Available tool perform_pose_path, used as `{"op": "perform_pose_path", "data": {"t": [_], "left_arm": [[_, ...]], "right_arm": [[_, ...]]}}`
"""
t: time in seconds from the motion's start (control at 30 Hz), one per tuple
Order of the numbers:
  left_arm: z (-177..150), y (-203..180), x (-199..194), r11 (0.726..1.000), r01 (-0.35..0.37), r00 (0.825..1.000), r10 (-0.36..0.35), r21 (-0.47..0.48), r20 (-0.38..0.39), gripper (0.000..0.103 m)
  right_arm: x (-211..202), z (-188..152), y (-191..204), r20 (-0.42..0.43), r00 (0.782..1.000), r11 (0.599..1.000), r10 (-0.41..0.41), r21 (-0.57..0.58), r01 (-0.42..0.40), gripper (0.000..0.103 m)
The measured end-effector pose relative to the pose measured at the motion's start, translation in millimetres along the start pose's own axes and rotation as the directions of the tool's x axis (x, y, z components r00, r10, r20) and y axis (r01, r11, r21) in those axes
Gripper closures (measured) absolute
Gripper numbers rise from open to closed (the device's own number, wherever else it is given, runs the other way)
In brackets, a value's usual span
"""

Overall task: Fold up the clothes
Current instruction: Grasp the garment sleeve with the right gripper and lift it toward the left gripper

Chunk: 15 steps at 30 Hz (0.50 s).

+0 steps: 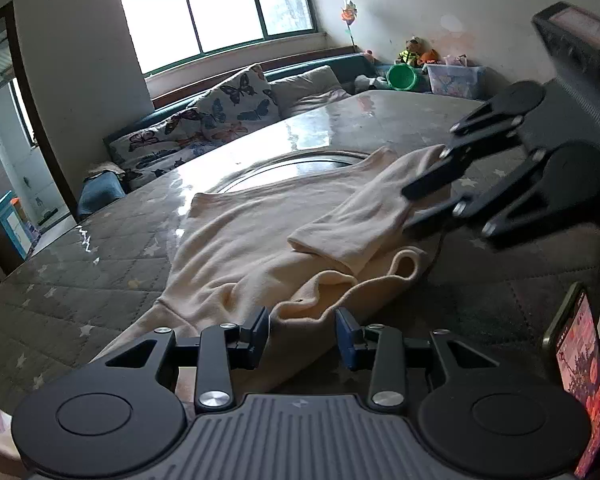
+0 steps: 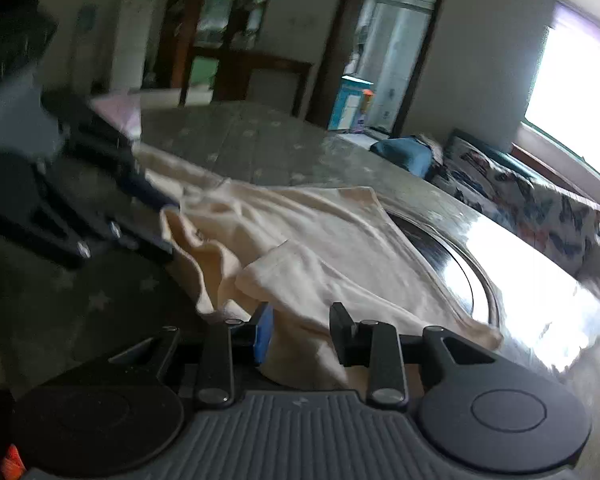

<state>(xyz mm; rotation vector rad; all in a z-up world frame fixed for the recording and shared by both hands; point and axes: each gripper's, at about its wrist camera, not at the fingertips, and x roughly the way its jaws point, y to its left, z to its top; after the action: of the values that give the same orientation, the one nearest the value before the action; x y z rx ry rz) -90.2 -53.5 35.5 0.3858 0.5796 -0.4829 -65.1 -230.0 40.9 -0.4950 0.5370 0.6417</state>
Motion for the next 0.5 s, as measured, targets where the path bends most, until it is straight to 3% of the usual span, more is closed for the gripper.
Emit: {"op": "perform_pose_path", "data": {"t": [0.33, 0.5], "left_arm": [[-6.0, 1.5, 5.2, 1.0, 0.021, 1.0, -0.021, -0.009, 0.003, 0.063], [-5.9, 0.6, 6.9, 0.999, 0.034, 0.999, -0.034, -0.01, 0.009, 0.064]], "right_arm": [[27.4, 5.3, 24.1, -0.06, 0.998, 0.972, -0.025, -0.233, 0.011, 0.067], [35.7, 10.7, 27.7, -0.045, 0.999, 0.973, -0.019, -0.23, 0.009, 0.079]]}}
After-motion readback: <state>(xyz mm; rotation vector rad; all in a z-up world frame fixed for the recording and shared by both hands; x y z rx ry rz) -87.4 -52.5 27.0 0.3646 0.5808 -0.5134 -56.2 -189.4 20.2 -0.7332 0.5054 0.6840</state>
